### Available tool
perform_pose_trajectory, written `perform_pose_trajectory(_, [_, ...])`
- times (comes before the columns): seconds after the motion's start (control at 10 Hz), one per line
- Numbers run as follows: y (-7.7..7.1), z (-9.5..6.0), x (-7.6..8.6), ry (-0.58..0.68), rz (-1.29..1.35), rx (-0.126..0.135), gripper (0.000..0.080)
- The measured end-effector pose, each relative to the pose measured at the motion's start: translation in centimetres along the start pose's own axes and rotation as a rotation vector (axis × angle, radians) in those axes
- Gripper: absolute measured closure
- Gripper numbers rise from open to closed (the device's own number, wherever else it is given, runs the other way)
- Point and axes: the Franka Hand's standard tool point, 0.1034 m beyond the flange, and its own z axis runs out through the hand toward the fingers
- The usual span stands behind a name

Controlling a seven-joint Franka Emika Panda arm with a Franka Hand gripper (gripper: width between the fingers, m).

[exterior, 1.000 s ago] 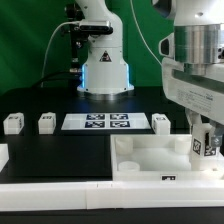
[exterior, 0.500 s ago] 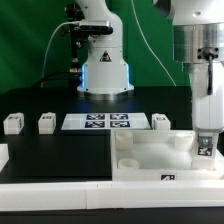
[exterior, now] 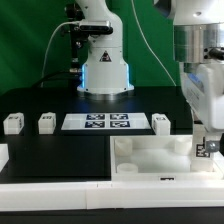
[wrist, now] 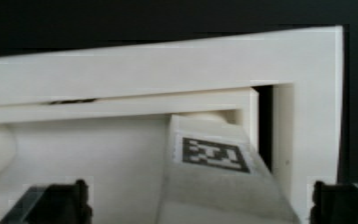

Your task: Assemble one leg

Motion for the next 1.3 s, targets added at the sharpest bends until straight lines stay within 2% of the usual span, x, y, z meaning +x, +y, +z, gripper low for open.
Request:
perform_pose_trajectory(0.9, [0.08, 0.06, 0.11, 0.014, -1.04, -0.012, 0.0151])
perform_pose_trajectory(1.3, [-0.01, 0.03, 0.67, 0.033, -1.505, -0.034, 0.0151])
